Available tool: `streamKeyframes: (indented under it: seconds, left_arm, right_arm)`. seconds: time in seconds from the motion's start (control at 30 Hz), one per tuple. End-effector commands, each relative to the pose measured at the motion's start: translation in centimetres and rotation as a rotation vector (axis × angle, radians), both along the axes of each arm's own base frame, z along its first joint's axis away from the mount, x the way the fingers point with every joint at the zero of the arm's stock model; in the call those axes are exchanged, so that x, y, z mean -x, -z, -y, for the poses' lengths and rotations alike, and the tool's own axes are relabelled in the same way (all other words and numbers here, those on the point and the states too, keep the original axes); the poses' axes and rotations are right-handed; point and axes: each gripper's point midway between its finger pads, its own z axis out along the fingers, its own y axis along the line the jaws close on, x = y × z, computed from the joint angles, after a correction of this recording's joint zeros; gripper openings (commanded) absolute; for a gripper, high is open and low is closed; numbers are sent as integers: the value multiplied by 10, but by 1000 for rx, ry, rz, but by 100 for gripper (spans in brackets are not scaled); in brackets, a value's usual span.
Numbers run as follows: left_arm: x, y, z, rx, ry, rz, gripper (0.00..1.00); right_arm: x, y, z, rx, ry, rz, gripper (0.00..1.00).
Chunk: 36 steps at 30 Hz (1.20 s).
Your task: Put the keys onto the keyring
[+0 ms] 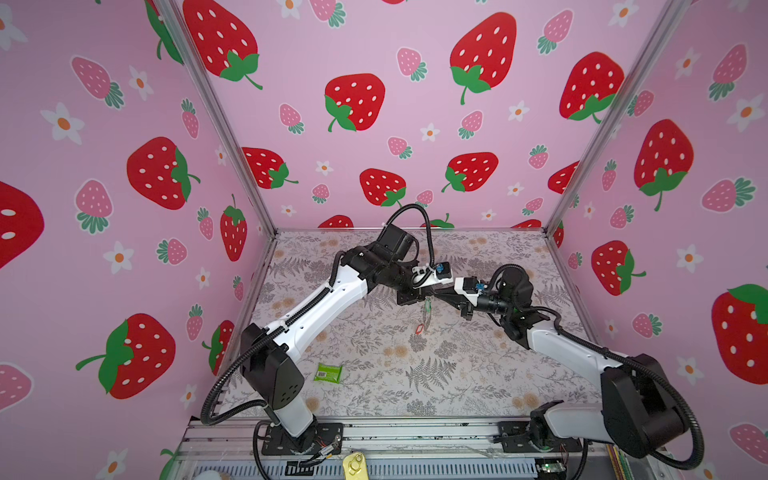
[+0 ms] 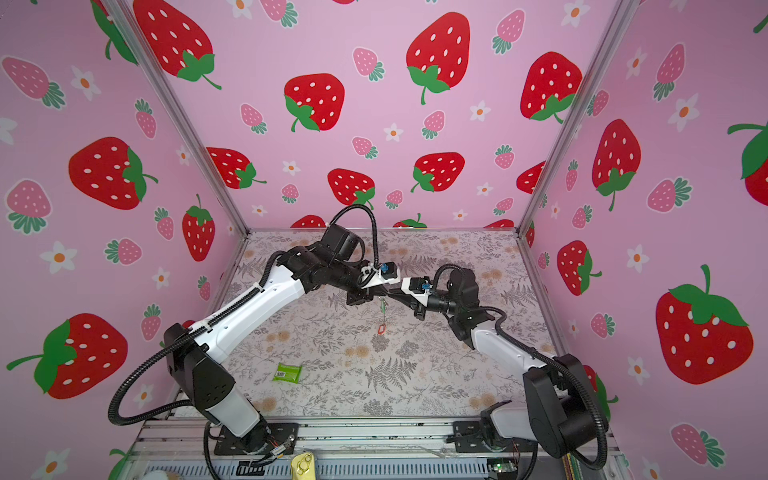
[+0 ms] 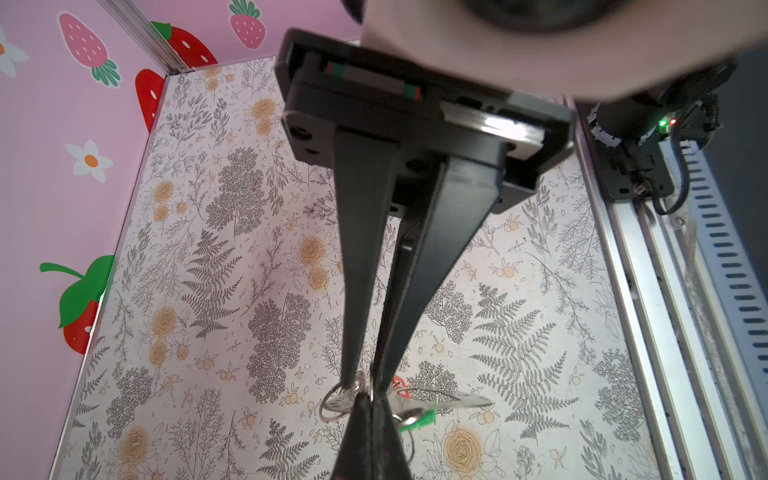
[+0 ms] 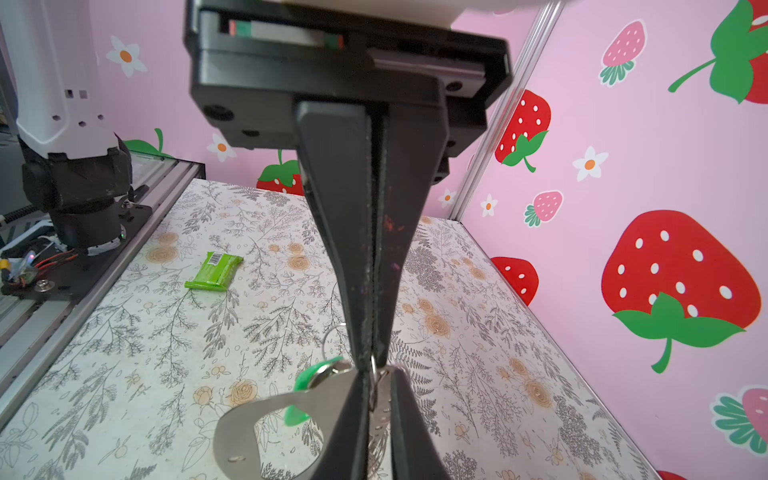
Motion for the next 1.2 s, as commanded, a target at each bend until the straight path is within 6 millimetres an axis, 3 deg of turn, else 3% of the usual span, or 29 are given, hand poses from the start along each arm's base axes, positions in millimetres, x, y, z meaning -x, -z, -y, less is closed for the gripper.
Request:
streamKeyframes:
  seconds: [0.0,0.3,0.37,0.43,0.53,0.7,1.17]
  left_arm:
    - [3,-6,2,-7,27,4,0]
    - [6,-13,8,41,61,15,0]
    - [0,-16,5,71,36,24,23]
    - [-11,-19,-3,123,-22,23,37]
    - [-25,-28,-23,257,-107,-13,43]
    - [-22,-29,-34,400,-137,-84,44]
    - [-14,-21,-21,516,-115,-209,42]
  right_arm:
    - [2,-16,-1,-22,-21,66,7]
    - [2,-13,-4,-23,-47,48,0]
    - [1,-11,-4,-24,-43,42,0]
    - [0,-12,-3,-34,-36,34,0]
    - [-2,-20,0,-87,-23,24,0]
    - [-5,-35,1,-175,-18,7,0]
    - [-10,-50,2,-262,-6,-8,0]
